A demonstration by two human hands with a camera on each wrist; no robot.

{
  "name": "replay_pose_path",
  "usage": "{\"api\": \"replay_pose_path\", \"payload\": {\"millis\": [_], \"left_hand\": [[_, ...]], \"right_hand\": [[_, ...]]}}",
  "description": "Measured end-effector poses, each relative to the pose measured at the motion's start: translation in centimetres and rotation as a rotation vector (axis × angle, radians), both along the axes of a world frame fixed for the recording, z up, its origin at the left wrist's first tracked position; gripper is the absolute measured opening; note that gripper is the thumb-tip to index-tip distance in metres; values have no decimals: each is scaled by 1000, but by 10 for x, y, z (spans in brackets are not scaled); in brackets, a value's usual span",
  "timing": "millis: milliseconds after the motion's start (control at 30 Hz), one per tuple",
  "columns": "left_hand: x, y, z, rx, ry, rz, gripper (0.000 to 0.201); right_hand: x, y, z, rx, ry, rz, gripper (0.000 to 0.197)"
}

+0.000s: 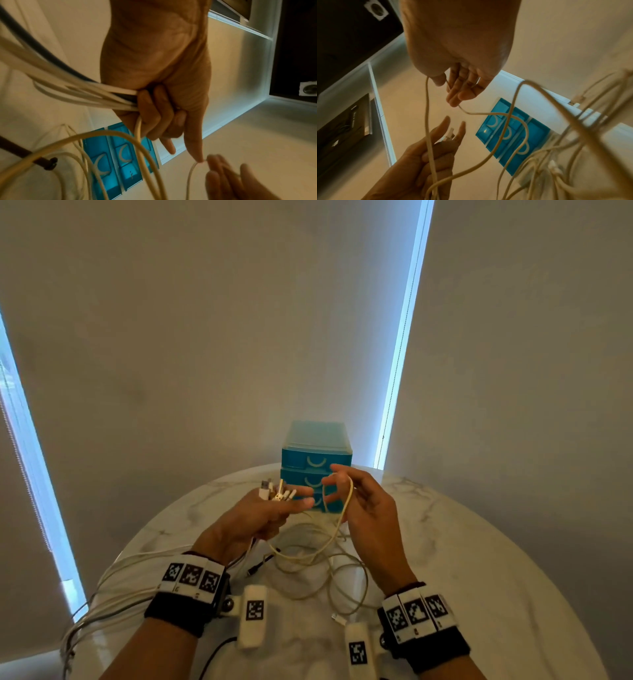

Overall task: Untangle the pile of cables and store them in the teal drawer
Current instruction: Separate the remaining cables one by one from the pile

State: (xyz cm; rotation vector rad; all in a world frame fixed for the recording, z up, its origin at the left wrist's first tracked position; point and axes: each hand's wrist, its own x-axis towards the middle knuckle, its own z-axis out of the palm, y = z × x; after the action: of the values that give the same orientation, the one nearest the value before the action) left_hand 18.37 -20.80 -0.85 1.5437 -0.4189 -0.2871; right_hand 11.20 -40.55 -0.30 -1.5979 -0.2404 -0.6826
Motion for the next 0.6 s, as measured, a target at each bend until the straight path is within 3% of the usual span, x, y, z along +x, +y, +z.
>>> {"api": "replay_pose_path", "payload": {"millis": [133, 233, 333, 433, 500, 600], "left_hand": [[-13, -9, 2, 145, -54, -98, 3], [-13, -13, 1, 144, -136, -83, 29], [-9, -8, 3, -5, -161, -37, 33], [-3, 1, 7, -233, -117, -45, 26], [-4, 3, 8, -299, -106, -78, 24], [-6, 4, 7, -306, -94, -131, 23]], "right_hand": [[-6, 7, 5, 43, -11, 130, 33], [-1, 1, -1, -27, 0, 123, 34], [7, -9, -13, -86, 219, 106, 49], [14, -11, -32, -307, 460, 255, 43], [18, -6, -41, -396, 471, 271, 36], [21, 2, -44, -300, 411, 214, 38]]}}
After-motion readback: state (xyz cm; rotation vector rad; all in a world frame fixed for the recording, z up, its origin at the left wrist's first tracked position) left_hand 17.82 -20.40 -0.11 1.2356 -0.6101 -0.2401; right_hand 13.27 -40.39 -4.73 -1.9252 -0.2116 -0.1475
